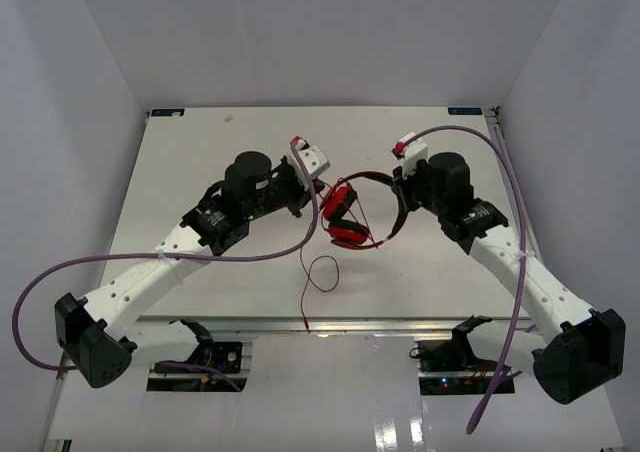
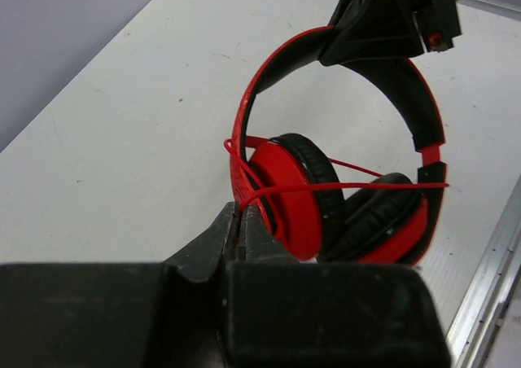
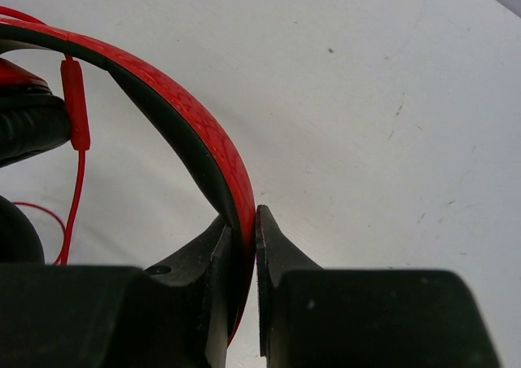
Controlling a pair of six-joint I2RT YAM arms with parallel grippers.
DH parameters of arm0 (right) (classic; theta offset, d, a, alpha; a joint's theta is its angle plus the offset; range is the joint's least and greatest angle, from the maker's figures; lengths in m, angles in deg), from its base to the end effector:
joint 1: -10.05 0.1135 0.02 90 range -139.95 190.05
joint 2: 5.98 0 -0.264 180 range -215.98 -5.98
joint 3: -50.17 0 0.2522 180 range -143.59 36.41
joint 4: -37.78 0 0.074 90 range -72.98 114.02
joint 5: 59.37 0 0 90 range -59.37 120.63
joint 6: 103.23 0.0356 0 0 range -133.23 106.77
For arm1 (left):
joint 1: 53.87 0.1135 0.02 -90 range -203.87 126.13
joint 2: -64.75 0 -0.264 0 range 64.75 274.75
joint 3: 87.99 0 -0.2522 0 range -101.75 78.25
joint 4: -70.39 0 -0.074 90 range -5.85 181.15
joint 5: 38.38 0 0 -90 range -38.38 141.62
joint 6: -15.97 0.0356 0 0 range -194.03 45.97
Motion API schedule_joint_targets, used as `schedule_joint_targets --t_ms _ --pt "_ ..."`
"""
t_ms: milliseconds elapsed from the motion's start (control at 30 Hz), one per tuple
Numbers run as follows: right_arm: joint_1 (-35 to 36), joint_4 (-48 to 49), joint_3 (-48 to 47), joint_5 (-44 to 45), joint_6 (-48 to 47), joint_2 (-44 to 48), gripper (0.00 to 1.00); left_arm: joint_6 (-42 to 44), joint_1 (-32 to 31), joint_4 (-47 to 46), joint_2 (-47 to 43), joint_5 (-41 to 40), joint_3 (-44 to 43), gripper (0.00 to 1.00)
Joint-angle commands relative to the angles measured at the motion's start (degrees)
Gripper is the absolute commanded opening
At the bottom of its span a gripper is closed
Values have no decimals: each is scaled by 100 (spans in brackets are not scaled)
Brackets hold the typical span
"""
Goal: Wrap the headphones
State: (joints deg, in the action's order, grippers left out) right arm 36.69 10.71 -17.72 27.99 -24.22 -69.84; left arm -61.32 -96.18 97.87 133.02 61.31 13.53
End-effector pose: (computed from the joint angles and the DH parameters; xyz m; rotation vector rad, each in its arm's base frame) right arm 0.2282 0.1163 0.3253 -0.6668 1.8635 0.2234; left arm 0.1991 -0.1893 0.3711 0.9808 1.6271 -0.5120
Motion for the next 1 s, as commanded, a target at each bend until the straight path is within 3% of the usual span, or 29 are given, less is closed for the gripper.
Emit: schedule_joint_targets --t_ms 0,133,200,300,467,567,800,967 --pt "-25 487 -168 434 -26 69 8 -206 83 289 -217 368 -418 2" --pt "-18 490 -113 -177 -534 208 8 57 83 833 -104 45 -583 0" --pt "-24 535 -95 6 -622 219 8 164 83 996 -133 -35 -649 0" --pt "-26 654 -109 427 -526 149 8 106 83 1036 -216 295 -703 0" --pt "-27 629 -335 90 62 -235 8 -210 87 1088 -35 1331 -891 0" --pt "-27 610 -545 318 263 -531 8 -348 83 1204 54 1621 -990 0" --pt "-85 772 -556 886 178 -671 8 -247 36 2438 9 576 -1356 0" --pt "-97 1023 -481 843 168 -593 8 -305 -44 2747 -10 141 -1328 0"
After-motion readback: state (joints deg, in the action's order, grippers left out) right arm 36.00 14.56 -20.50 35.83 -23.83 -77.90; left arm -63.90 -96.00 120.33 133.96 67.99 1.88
